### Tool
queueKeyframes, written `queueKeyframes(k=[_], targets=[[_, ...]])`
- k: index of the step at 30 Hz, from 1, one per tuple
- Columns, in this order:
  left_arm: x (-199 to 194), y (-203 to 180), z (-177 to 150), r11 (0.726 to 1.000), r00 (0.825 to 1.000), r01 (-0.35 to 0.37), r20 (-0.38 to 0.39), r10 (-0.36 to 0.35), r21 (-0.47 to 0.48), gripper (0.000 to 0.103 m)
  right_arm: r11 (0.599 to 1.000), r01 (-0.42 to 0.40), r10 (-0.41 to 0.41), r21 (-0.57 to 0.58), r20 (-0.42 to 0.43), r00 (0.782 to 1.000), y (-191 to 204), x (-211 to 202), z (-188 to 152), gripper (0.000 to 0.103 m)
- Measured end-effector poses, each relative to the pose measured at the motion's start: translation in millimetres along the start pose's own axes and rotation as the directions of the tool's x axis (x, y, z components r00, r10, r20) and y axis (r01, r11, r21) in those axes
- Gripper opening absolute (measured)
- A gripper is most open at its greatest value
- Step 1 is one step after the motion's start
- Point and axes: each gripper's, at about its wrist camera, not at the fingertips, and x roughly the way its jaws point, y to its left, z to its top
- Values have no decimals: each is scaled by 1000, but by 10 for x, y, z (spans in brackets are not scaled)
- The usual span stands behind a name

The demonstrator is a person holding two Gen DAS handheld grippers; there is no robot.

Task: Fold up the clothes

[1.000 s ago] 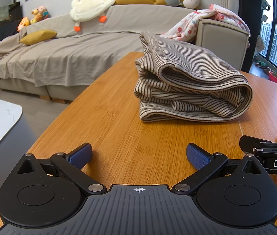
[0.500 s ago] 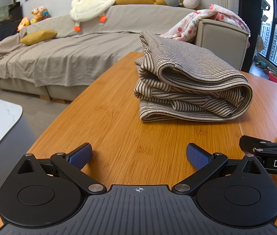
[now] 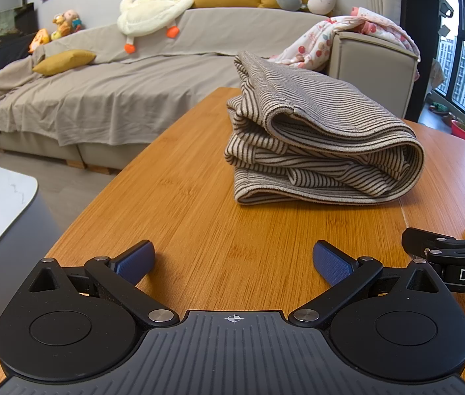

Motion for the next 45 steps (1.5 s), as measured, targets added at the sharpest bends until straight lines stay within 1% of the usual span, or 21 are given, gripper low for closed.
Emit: queueKeyframes(k=[37,41,43,45], targets=[[16,-20,21,1000,1000,1,1,-1,4,103,1000,0,0,0,1,1000,2,-7,-26,103],[44,9,43,1000,1000,14,2,-14,8,103,1000,0,0,0,1,1000,9,-12,-26,103],[45,9,61,1000,1000,12,-15,-12,5,103,1000,-1,1,-1,1,1000,8,-16,-29,103],[31,8,68,1000,1000,-6,-29,6,-4,103,1000,-6,6,-4,1,1000,6,-27,-38,103]])
